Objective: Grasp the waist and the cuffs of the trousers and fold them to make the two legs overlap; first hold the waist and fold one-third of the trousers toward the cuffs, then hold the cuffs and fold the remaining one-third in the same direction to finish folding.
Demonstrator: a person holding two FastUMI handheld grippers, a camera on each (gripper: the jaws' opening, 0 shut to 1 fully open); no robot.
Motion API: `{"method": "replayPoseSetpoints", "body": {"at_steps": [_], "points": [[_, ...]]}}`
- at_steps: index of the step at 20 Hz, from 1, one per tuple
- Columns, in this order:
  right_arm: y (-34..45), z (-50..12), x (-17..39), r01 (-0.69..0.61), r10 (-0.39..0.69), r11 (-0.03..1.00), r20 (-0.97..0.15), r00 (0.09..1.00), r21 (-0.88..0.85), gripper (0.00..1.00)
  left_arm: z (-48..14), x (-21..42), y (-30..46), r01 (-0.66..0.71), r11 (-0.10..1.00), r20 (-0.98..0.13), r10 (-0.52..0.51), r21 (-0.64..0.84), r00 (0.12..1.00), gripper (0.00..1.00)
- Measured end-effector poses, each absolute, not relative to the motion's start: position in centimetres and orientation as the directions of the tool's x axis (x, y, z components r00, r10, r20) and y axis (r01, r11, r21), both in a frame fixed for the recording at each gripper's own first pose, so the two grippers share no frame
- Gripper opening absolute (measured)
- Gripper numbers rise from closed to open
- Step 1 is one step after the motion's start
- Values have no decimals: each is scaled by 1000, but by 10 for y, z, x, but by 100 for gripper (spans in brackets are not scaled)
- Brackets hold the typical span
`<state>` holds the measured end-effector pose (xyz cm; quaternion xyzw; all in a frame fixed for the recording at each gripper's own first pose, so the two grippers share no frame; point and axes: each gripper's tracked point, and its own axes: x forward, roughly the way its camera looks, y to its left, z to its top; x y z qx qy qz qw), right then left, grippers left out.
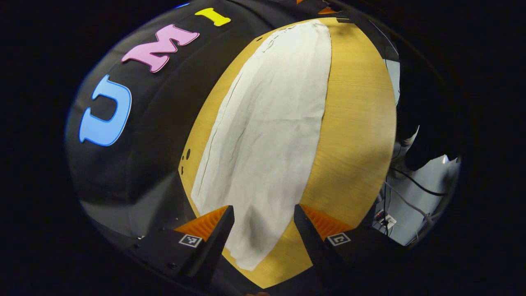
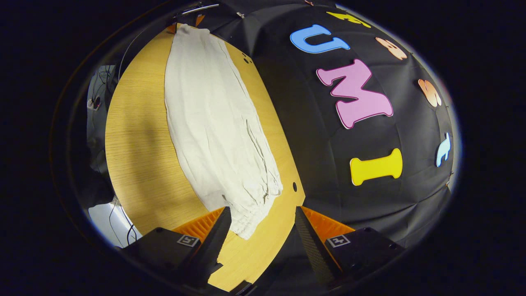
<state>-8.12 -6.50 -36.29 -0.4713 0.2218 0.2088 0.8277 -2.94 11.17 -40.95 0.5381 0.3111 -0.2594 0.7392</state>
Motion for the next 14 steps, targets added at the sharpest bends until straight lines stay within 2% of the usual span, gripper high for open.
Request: {"method": "replayPoseSetpoints", "body": {"at_steps": [5, 7, 9, 10, 12, 14], "points": [[-71, -376, -85, -570, 132, 483, -588, 798, -665, 96, -415, 16, 114, 734, 207, -747, -25, 647, 665, 92], [-74, -380, -84, -572, 128, 481, -593, 795, -664, 95, -420, 29, 113, 746, 198, -758, -17, 636, 652, 86], [-76, -385, -84, -581, 126, 481, -604, 787, -657, 96, -432, 36, 111, 761, 183, -775, 1, 622, 633, 65], [-78, -389, -83, -588, 126, 484, -614, 780, -648, 96, -437, 38, 111, 764, 167, -777, 20, 623, 629, 39], [-80, -393, -83, -597, 124, 487, -627, 770, -637, 95, -437, 45, 107, 753, 144, -763, 27, 642, 646, 13], [-82, -399, -82, -606, 121, 482, -637, 761, -633, 95, -438, 45, 110, 756, 174, -771, 34, 631, 636, 8]]}}
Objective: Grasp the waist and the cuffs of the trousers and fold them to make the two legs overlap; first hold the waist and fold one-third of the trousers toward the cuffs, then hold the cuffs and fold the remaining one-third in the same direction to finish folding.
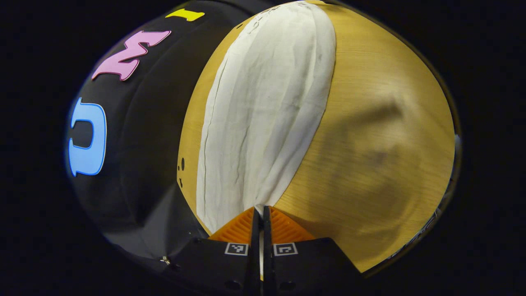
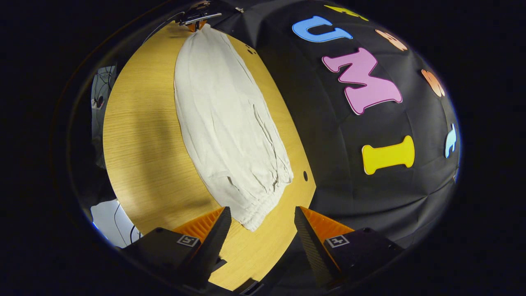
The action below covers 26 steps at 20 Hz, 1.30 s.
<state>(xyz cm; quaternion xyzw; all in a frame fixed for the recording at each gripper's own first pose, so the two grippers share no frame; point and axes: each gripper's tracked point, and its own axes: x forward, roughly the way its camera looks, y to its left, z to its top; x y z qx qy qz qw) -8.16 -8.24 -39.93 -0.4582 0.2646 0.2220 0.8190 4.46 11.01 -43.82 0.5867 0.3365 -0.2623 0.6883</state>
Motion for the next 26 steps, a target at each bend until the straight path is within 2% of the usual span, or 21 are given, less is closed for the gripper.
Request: {"method": "replayPoseSetpoints", "body": {"at_steps": [3, 10, 17, 20, 21, 23, 26], "points": [[-79, -410, -81, -633, 135, 457, -654, 744, -625, 95, -438, 44, 108, 760, 208, -782, 51, 616, 621, 6], [-65, -450, -85, -726, 178, 333, -716, 675, -602, 95, -439, 43, 107, 760, 179, -778, 69, 625, 624, 6], [-49, -472, -39, -734, 187, 177, -709, 680, -656, 89, -438, 42, 107, 755, 175, -774, 82, 631, 628, 6], [-47, -488, -25, -761, 175, 163, -741, 648, -627, 73, -438, 42, 107, 754, 176, -773, 85, 633, 629, 6], [-47, -496, -34, -796, 165, 181, -780, 604, -578, 60, -438, 42, 108, 755, 177, -774, 85, 632, 628, 6], [-47, -496, -29, -793, 147, 193, -782, 605, -577, 7, -438, 41, 107, 757, 179, -777, 83, 628, 625, 6], [-51, -492, -23, -782, 133, 214, -775, 617, -586, 5, -431, 43, 104, 724, 236, -754, 65, 648, 653, 5]]}}
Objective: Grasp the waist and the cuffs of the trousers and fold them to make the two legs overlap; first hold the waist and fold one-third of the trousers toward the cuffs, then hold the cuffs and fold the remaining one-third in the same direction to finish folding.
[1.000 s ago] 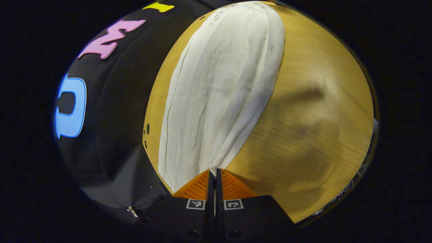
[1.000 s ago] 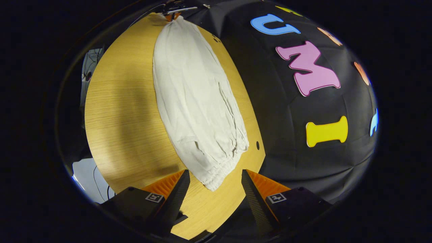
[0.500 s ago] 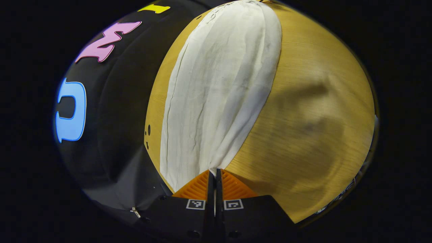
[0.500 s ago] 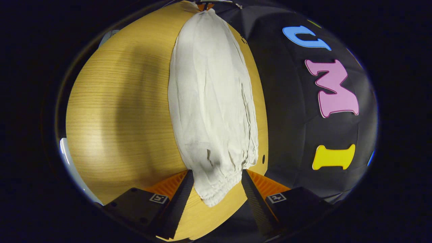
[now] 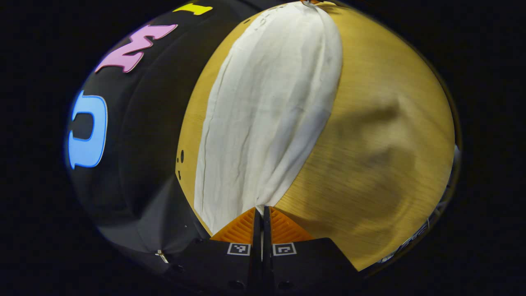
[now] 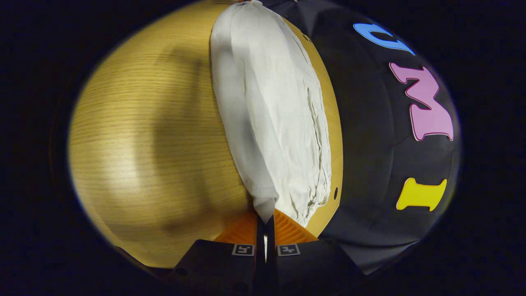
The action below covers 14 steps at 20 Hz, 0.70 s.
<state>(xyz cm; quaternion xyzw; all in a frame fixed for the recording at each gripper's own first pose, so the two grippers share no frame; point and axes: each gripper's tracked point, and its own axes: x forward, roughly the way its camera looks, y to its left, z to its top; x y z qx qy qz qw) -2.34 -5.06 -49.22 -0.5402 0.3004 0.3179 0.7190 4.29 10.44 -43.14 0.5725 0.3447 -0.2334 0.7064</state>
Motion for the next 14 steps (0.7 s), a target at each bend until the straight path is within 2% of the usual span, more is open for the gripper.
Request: {"method": "replayPoseSetpoints", "body": {"at_steps": [4, 9, 14], "points": [[-50, -464, -10, -715, 128, 299, -716, 686, -632, 5, -408, 45, 108, 659, 306, -704, 56, 687, 708, 5], [-53, -412, 37, -585, 97, 442, -612, 785, -680, 5, -377, 73, 111, 560, 427, -642, 64, 710, 764, 5], [-55, -392, 76, -530, 69, 503, -579, 812, -683, 5, -351, 109, 115, 486, 475, -588, 85, 734, 805, 5]]}}
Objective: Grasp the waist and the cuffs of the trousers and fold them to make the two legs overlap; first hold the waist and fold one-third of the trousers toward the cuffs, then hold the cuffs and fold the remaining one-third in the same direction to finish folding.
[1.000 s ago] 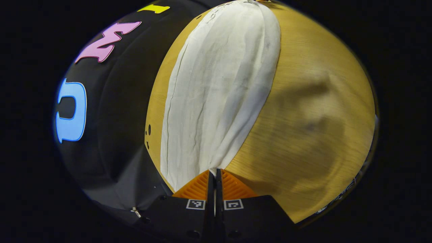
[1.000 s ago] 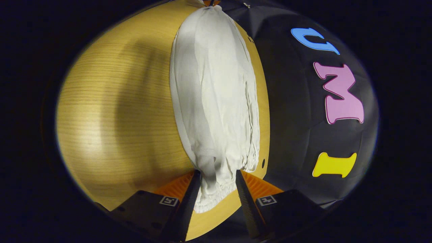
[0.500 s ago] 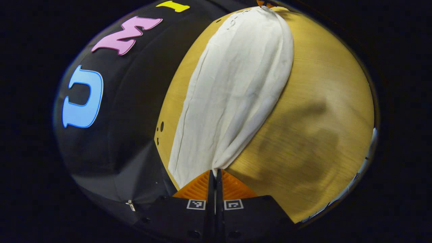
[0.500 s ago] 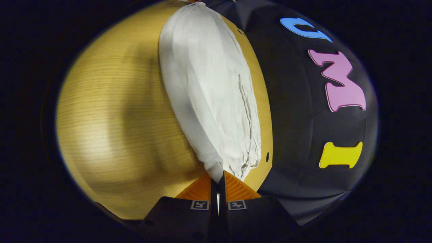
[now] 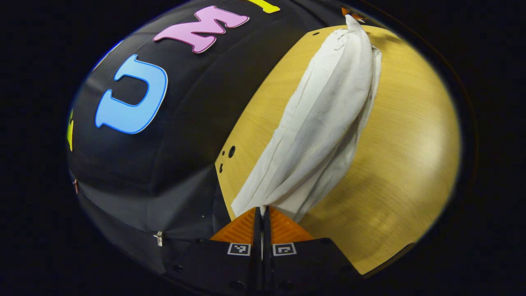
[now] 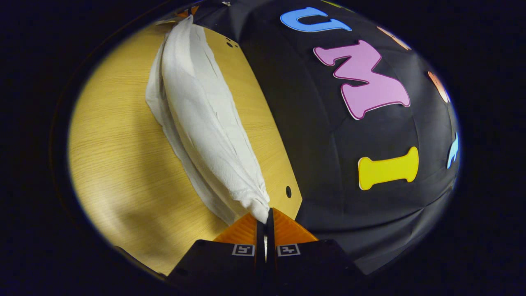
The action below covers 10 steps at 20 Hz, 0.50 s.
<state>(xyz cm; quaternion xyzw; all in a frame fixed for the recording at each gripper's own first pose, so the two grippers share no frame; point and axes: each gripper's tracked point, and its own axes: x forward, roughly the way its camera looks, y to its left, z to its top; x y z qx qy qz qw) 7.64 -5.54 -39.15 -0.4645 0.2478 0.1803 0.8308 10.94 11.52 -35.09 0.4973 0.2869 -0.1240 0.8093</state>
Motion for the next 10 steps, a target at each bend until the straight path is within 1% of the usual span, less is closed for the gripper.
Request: {"method": "replayPoseSetpoints", "body": {"at_steps": [3, 7, 10], "points": [[-52, -393, 99, -523, 68, 533, -583, 810, -665, 5, -346, 132, 114, 470, 481, -573, 84, 740, 815, 6], [-47, -402, 130, -523, 56, 536, -590, 806, -663, 5, -350, 160, 112, 456, 503, -573, 101, 735, 813, 5], [-49, -419, 148, -520, 17, 530, -605, 796, -669, 5, -363, 179, 109, 461, 511, -589, 116, 726, 800, 5]]}}
